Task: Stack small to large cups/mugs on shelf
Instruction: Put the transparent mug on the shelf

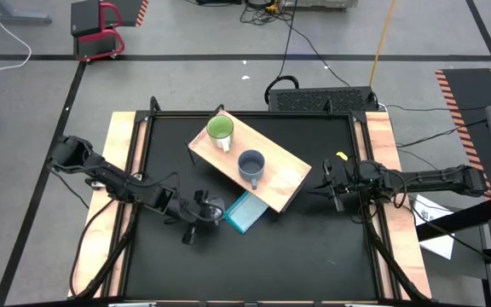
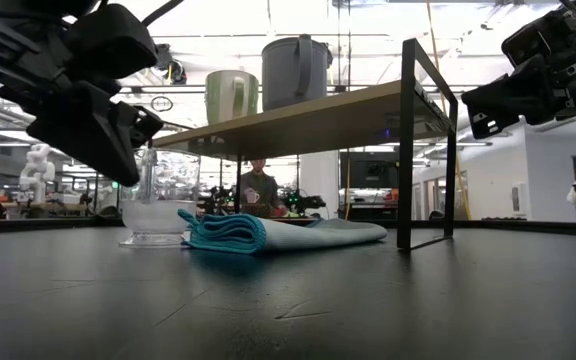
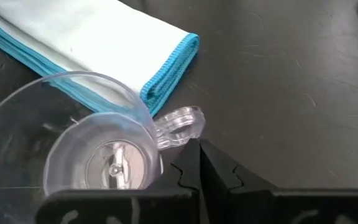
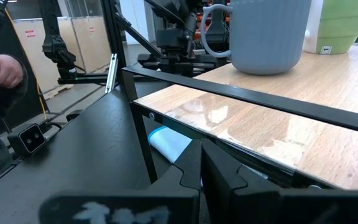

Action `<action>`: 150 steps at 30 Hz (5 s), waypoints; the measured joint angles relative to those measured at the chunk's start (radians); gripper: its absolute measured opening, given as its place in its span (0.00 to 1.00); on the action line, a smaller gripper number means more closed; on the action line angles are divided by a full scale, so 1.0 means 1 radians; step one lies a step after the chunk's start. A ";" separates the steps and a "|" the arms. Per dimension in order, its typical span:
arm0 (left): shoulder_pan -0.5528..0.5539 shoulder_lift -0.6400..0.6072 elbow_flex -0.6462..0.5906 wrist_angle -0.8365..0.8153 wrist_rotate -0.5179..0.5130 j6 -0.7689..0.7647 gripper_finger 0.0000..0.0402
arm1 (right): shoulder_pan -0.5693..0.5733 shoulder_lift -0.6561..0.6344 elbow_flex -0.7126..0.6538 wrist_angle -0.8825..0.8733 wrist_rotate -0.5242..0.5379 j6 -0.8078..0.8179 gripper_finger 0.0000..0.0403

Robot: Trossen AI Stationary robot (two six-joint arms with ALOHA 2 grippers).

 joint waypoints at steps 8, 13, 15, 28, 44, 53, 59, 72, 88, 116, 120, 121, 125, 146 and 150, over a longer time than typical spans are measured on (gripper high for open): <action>-0.043 -0.002 0.000 -0.054 -0.001 -0.008 0.03 | 0.000 0.000 0.000 0.000 0.000 0.000 0.00; -0.081 -0.014 0.010 -0.113 -0.004 -0.004 0.01 | 0.000 0.000 0.000 0.000 0.000 0.002 0.00; -0.094 -0.024 0.034 -0.166 -0.025 -0.003 0.02 | 0.000 0.000 0.000 0.000 0.000 0.002 0.00; -0.084 -0.044 0.255 -0.499 -0.062 0.167 0.01 | 0.000 0.000 0.000 0.000 0.000 0.000 0.00; 0.045 -0.044 0.266 -0.546 -0.062 0.214 0.23 | 0.000 0.000 0.000 -0.004 0.000 0.000 0.00; 0.059 -0.042 0.266 -0.577 -0.012 0.232 0.26 | 0.000 0.000 0.000 -0.011 0.000 -0.014 0.00; 0.059 -0.042 0.266 -0.570 -0.016 0.244 0.26 | 0.000 0.000 0.000 -0.011 0.000 -0.020 0.00; 0.076 -0.042 0.266 -0.554 -0.020 0.258 0.26 | 0.000 0.000 0.000 -0.011 0.000 -0.020 0.00; 0.093 -0.028 0.265 -0.538 0.045 0.260 0.26 | 0.000 0.000 0.000 -0.011 0.000 -0.023 0.00; 0.097 0.039 0.262 -0.500 0.033 0.303 0.26 | 0.000 0.000 0.000 -0.012 0.000 -0.023 0.00; 0.097 0.039 0.262 -0.498 0.033 0.302 0.26 | 0.000 0.000 0.000 -0.012 0.000 -0.023 0.00; 0.097 0.039 0.262 -0.498 0.033 0.302 0.26 | 0.000 0.000 0.000 -0.012 0.000 -0.023 0.00; 0.097 0.039 0.262 -0.498 0.033 0.301 0.26 | 0.000 0.000 0.000 -0.012 0.000 -0.023 0.00; 0.095 0.039 0.262 -0.498 0.039 0.299 0.12 | 0.000 0.000 0.000 -0.012 0.000 -0.023 0.00; 0.095 0.039 0.262 -0.498 0.040 0.299 0.02 | 0.000 0.000 0.000 -0.016 0.000 -0.023 0.00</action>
